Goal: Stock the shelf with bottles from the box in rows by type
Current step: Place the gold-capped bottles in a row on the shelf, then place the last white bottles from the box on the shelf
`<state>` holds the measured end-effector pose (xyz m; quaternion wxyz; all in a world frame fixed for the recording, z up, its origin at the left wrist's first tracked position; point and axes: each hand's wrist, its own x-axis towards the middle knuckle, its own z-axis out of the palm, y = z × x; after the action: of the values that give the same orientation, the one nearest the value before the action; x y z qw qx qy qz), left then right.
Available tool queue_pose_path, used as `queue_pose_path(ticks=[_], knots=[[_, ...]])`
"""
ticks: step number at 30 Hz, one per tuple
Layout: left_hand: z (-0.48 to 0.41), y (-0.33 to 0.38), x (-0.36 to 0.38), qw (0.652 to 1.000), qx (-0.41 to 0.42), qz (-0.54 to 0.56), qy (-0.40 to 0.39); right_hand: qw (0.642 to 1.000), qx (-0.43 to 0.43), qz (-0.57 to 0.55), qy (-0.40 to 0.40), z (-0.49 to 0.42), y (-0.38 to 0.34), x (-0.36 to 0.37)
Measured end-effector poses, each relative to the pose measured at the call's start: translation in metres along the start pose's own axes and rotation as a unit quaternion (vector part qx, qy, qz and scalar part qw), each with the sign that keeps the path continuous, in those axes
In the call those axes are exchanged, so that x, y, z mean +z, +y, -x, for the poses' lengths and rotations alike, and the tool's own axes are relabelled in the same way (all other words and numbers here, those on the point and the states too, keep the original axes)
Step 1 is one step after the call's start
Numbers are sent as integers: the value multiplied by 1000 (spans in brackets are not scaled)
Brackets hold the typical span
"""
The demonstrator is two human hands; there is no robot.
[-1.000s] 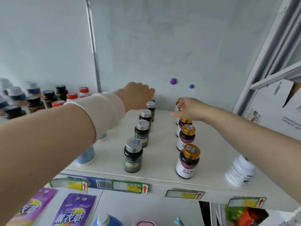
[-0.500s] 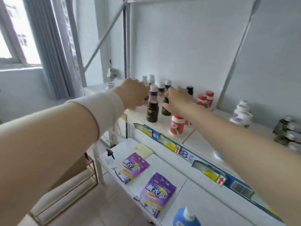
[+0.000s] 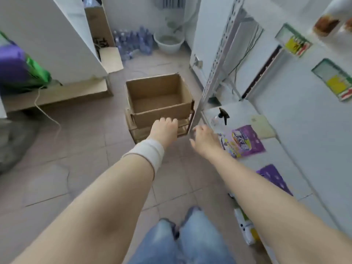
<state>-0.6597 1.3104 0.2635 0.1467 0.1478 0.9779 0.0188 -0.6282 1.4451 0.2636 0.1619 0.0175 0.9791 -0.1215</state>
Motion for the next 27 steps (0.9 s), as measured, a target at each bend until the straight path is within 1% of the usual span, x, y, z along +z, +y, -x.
queue_pose_path(ticks=[2, 5, 8, 11, 13, 16, 18, 24, 27], knots=[[-8, -13, 48, 997, -27, 16, -66, 998, -7, 5, -68, -13, -4, 43], [-22, -22, 102, 990, -52, 41, -121, 990, -33, 37, -134, -35, 3, 86], [-38, -29, 130, 977, -95, 73, -176, 982, -46, 54, -176, -67, 21, 101], [-58, -37, 133, 957, -152, 111, -223, 976, -48, 55, -206, -100, 40, 98], [-75, -45, 129, 948, -180, 132, -226, 973, -45, 66, -218, -122, 49, 91], [-105, -56, 116, 943, -209, 158, -207, 967, -41, 84, -236, -163, 51, 79], [-127, -66, 110, 942, -221, 164, -194, 965, -54, 90, -242, -196, 44, 74], [-197, -107, 94, 943, -224, 181, -166, 970, -57, 52, -230, -296, 1, 57], [-241, -135, 93, 939, -221, 206, -164, 972, -41, 21, -230, -341, -19, 58]])
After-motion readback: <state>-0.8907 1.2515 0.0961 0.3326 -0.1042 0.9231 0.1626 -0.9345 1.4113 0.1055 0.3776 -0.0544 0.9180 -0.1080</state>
